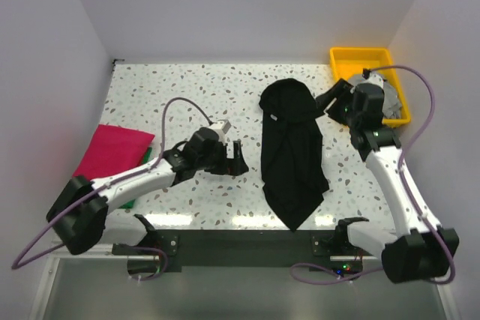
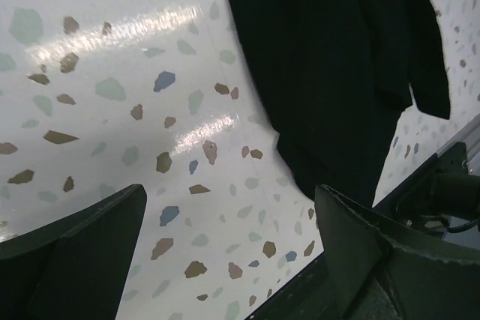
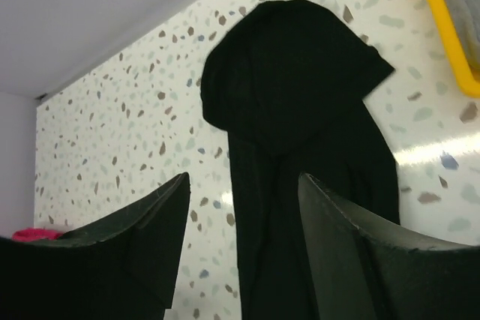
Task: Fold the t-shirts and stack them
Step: Flatten the tshirt out
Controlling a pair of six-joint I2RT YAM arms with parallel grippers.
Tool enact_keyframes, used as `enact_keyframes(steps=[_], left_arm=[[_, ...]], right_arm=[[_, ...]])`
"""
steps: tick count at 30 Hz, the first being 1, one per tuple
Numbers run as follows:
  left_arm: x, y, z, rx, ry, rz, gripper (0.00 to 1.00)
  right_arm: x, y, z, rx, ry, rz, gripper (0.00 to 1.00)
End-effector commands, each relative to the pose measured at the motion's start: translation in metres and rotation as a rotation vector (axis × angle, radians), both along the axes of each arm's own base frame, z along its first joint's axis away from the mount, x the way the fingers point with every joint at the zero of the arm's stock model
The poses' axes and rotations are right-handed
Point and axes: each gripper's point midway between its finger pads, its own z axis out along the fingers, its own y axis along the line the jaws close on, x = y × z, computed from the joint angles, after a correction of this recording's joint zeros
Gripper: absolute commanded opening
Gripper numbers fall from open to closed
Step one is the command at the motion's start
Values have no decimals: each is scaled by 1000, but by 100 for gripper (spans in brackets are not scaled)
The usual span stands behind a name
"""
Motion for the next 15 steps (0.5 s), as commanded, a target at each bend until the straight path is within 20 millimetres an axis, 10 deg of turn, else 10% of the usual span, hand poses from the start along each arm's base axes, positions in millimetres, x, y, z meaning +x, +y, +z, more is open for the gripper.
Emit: enact_keyframes(steps=[1,5,15], left_arm=[[8,-45,7,-36,-28,-41,98],[17,-74,-11,-14,8,-38,91],[40,-121,-58,16,77,-17,63]], right_arm=[[-42,-12,-46,-44,52,-27,62],[-86,-21,-106,-62,157,-46,54],[-115,-33,-153,-121,245,-64,51]])
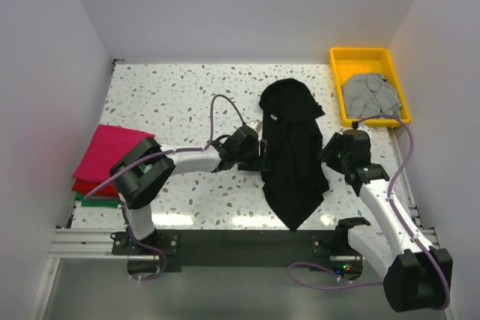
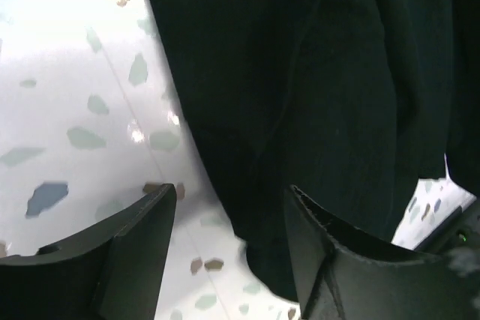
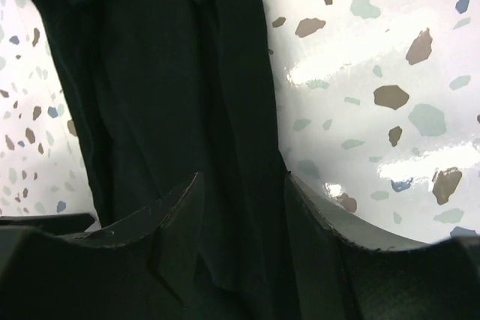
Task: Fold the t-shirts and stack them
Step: Flatten the tshirt out
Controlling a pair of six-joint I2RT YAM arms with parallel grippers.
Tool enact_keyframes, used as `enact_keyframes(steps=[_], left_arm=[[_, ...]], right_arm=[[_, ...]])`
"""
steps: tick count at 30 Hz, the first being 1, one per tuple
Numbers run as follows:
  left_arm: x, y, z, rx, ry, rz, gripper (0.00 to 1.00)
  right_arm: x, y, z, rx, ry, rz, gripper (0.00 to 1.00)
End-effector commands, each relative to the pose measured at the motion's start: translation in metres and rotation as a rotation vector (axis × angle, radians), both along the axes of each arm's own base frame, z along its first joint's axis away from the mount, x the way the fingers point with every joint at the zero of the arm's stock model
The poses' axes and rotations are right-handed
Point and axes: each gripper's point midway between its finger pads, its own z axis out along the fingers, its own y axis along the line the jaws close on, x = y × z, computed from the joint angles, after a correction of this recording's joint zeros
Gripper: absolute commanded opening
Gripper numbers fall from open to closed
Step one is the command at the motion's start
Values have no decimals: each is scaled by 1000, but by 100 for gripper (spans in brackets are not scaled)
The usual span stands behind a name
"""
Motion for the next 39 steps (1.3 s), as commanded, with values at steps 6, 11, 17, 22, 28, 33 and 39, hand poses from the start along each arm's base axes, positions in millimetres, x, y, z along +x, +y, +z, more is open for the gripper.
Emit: enact_keyframes(steps=[6,11,17,22,28,33,39], left_arm=[[23,-20,-6,24,-30,71,40],[32,-20,-11,63,-35,90,19],[56,1,0,107,-53,157,0],[94,44,29,106,-82,268,0],[163,134,78,107,-139,478,0],[225,210,107,119,-182,611,0],[286,251,117,134,-205,620,0]], right_arm=[[23,0,-14,-38,3,16,49],[35,6,-23,-29,34,54,48],[39,7,-31,-40,62,63,33],[38,2,-30,-66,80,60,10],[37,-4,1,-106,40,57,0],[29,-2,19,-99,22,79,0],[13,-5,20,-108,19,85,0]])
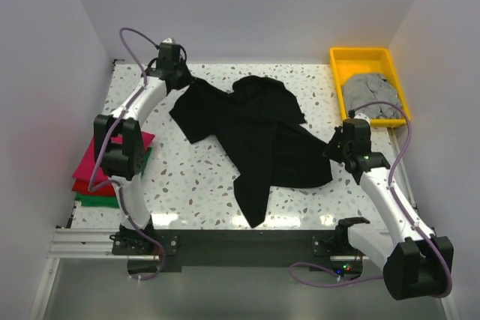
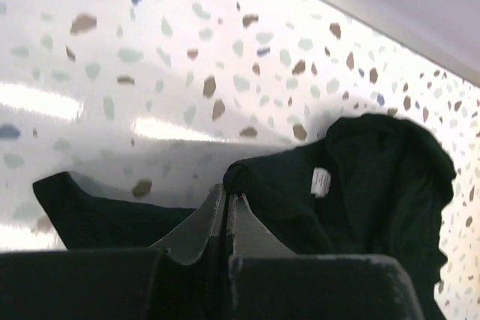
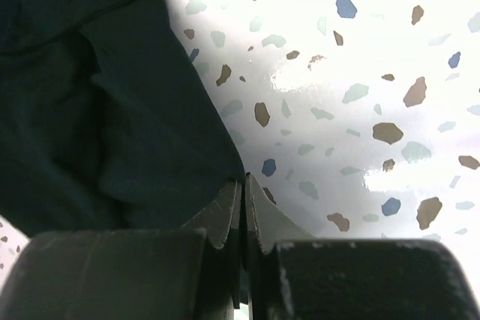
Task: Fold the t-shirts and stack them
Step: Flatten the tshirt out
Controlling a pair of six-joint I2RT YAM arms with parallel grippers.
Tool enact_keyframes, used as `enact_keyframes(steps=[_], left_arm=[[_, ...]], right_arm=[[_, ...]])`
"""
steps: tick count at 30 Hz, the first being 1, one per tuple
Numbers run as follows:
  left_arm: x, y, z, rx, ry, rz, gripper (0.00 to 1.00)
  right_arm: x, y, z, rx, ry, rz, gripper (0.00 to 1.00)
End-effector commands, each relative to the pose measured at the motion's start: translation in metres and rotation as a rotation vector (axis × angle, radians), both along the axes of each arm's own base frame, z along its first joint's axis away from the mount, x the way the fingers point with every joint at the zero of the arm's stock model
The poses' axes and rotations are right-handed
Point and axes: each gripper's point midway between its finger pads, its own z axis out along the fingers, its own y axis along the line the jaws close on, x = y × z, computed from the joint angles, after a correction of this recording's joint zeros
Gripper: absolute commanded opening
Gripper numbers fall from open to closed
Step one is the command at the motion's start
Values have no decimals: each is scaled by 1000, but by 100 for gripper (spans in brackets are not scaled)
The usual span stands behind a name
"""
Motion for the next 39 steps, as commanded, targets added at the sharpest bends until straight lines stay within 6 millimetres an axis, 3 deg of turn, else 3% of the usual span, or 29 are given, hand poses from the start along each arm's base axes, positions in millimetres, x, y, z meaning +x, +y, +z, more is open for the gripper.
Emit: enact_keyframes(steps=[1,2,3,4,6,8,9,10,11,13,16,20,21,22,24,25,26,27,28,29,31,32,34,36,38,39], left_arm=[[25,4,-9,34,17,-76,0],[29,6,-13,54,28,-89,0],[40,5,1,56,-1,-93,0],[43,-1,-10,43,29,-116,0],[45,-5,-5,19,29,-133,0],[43,-8,10,-9,-9,-130,0],[35,-7,2,-16,9,-129,0],[31,-5,18,-17,-24,-116,0],[24,-3,14,-18,-13,-102,0],[17,4,31,-10,-45,-83,0],[10,19,35,-18,-42,-51,0],[19,35,38,-27,-33,-36,0],[24,36,28,-25,-12,-35,0],[28,40,25,-27,-2,-25,0],[43,39,41,-40,-41,-22,0],[51,39,31,-48,-26,-21,0],[61,37,48,-54,-62,-21,0],[68,36,51,-57,-71,-23,0],[75,35,40,-63,-55,-25,0],[84,32,55,-73,-98,-32,0],[98,22,54,-114,-132,-68,3],[101,16,53,-137,-142,-89,5],[106,-16,56,-218,-192,-196,13],[104,-43,49,-237,-191,-275,22],[97,-79,52,-220,-214,-382,39],[90,-99,49,-229,-207,-435,56]], right_arm=[[-10,-1,-2,-18,25,16,0],[-12,2,-7,-3,37,30,0],[-10,1,-9,-9,37,27,0],[-11,0,-13,-21,48,25,0],[-7,-10,-15,-64,71,-7,0],[7,-9,-1,-67,46,-9,0],[12,-11,-2,-79,59,-15,0],[22,-11,8,-86,39,-22,0],[26,-13,11,-92,40,-29,0],[35,-13,12,-101,51,-28,0],[41,-8,11,-86,64,-11,0],[30,7,-1,-12,83,33,0],[20,14,-13,28,103,40,0],[14,22,-9,67,77,56,0],[-1,54,-12,150,66,108,0],[-17,65,-26,166,95,128,0],[-33,92,-23,177,73,205,0],[-41,107,-24,220,71,202,0],[-55,116,-33,220,88,219,0],[-70,137,-31,213,70,286,0],[-95,165,-34,241,80,355,0],[-97,173,-31,246,58,368,0],[-108,195,-32,234,78,434,0],[-105,217,-33,200,92,487,3],[-106,234,-34,167,104,544,14],[-98,241,-31,136,98,557,20]])
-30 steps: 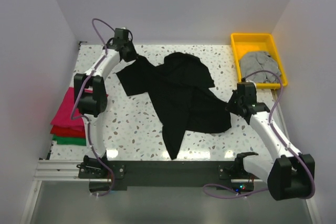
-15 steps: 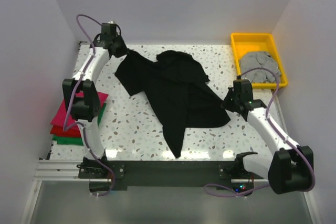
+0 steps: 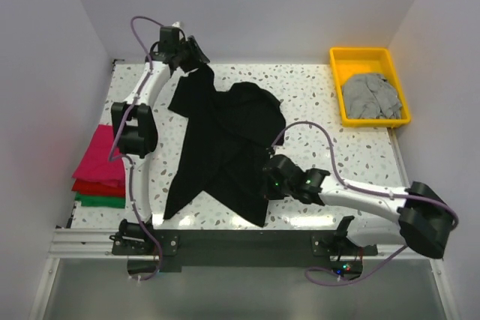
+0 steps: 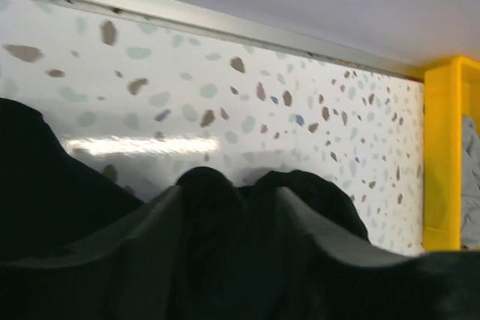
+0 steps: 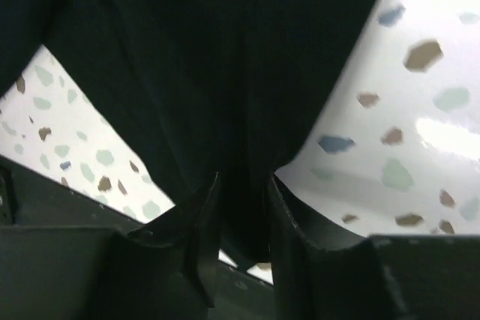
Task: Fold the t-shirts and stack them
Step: Flatten the tshirt out
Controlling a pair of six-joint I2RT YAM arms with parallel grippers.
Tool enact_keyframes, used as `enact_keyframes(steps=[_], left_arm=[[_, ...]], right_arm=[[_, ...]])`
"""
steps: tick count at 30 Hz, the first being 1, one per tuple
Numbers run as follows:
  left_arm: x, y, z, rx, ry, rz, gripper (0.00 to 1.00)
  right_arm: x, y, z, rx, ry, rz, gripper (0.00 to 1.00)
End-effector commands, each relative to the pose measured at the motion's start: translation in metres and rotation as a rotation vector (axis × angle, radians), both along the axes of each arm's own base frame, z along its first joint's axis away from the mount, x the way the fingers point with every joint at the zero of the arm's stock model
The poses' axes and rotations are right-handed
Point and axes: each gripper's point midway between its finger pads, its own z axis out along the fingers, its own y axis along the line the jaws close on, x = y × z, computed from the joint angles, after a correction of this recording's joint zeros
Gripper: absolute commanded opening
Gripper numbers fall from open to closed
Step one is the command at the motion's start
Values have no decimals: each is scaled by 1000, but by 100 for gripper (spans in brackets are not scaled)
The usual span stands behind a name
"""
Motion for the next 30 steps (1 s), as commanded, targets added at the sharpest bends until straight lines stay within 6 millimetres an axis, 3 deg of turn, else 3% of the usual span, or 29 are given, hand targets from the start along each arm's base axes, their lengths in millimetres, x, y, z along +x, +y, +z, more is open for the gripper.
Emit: enact_keyframes(steps=[1,2,3,5,6,7,8,9,10,11,12,13,14,15,16,17,18,19,21,23,24,25,27,28,30], left_arm=[[-11,-82,36,-62,-129,-238,63],[-14,-86,32,-63,-118,-248,70],[-22,-92,41,-69,-127,-269,79],[-34,-90,32,-65,-99,-267,84],[-42,-89,53,-70,-130,-265,87],[-52,-87,43,-70,-98,-260,88],[-60,-88,47,-72,-98,-256,88],[-72,-88,75,-76,-142,-243,89],[-85,-84,60,-65,-97,-220,89],[-94,-82,60,-61,-84,-193,89],[-109,-83,82,-61,-120,-175,89],[-126,-81,58,-61,-49,-143,89],[-139,-81,53,-57,-29,-114,87],[-158,-89,73,-65,-82,-96,83],[-180,-87,42,-33,-16,-88,81],[-194,-87,33,-9,8,-67,80],[-215,-93,40,13,-13,-54,75],[-237,-90,10,43,43,-52,73],[-272,-99,3,47,50,-72,68],[-317,-93,-42,106,139,-103,65],[-321,-97,-36,102,120,-116,65],[-339,-91,-56,121,163,-122,64],[-363,-97,-61,106,172,-170,62],[-376,-96,-74,105,191,-185,62],[-395,-105,-74,94,182,-234,60]], right_arm=[[32,33,29,24,-101,-17,36],[37,25,29,-15,-108,-34,42],[47,24,43,-10,-146,-46,48],[68,5,57,1,-160,-104,55],[76,-6,63,6,-175,-119,58],[94,-27,72,28,-187,-188,61],[104,-39,74,32,-192,-217,67],[114,-49,78,23,-204,-226,68],[130,-67,79,15,-200,-280,68],[137,-75,68,-21,-168,-295,68],[151,-80,74,-30,-182,-306,68],[164,-92,69,-39,-170,-343,68],[173,-89,54,-32,-123,-333,68],[188,-90,56,-26,-125,-338,65],[202,-99,54,-24,-124,-368,65],[214,-100,55,-17,-135,-375,64],[230,-99,47,-31,-122,-369,64],[240,-102,45,-36,-124,-377,63],[267,-100,39,-62,-134,-368,62],[288,-95,29,-86,-137,-348,59],[296,-93,39,-79,-162,-344,59],[300,-91,23,-94,-132,-332,58],[312,-87,23,-95,-151,-318,57],[315,-88,17,-108,-147,-321,57],[321,-88,14,-114,-163,-320,56]])
